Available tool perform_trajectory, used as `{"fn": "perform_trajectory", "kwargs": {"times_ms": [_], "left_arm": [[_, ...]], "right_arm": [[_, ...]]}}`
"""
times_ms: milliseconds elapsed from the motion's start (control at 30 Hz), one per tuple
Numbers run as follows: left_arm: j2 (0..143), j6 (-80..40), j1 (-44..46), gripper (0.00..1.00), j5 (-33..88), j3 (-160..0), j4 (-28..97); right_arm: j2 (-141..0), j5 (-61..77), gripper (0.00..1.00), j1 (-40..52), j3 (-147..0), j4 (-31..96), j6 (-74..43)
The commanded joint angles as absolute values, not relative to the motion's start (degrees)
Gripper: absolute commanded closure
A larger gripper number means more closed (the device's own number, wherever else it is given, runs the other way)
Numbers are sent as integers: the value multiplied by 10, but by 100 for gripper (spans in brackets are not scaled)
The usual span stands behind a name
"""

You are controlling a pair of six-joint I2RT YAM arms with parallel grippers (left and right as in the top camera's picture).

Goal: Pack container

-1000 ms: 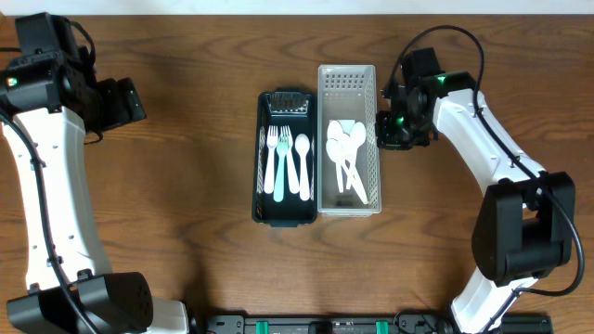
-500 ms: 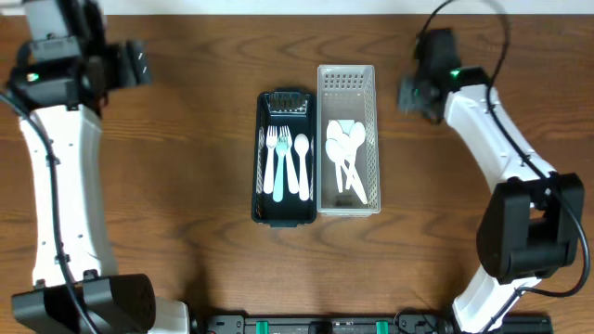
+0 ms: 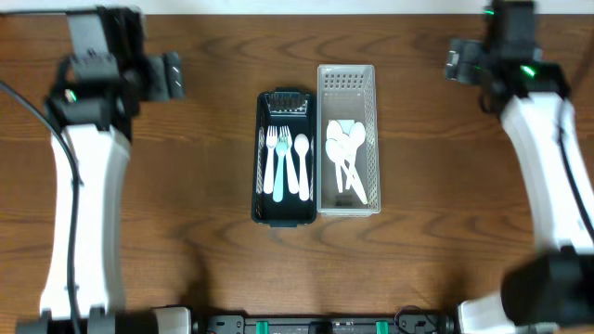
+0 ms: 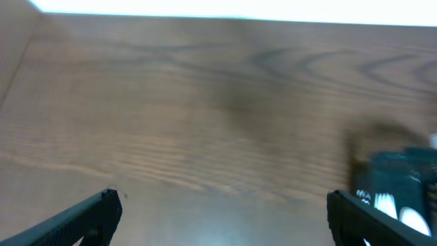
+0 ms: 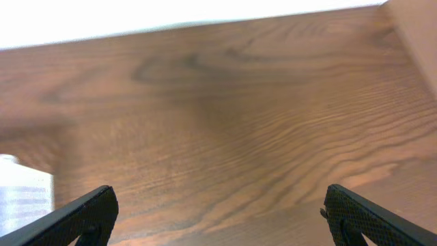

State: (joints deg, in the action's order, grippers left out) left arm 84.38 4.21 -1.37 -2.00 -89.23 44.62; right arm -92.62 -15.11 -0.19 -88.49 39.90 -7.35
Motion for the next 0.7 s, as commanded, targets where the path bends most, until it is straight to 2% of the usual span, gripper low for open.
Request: {"fn": "perform_trajectory", "kwargs": {"times_ms": [0, 133, 367, 500, 667], "left_arm": [[735, 45, 22, 2, -46, -811, 416], [615, 60, 45, 2, -48, -682, 356], [405, 80, 48, 2, -50, -459, 269], [322, 79, 48, 2, -86, -374, 249], [273, 79, 48, 2, -86, -346, 259]], "right_arm": [[-828, -124, 1, -7, -798, 396, -94], [-701, -143, 1, 14, -656, 370, -96], [-453, -201, 1, 80, -432, 371, -206], [-365, -213, 1, 90, -367, 373, -207], [-329, -218, 1, 90, -346, 375, -208]]}}
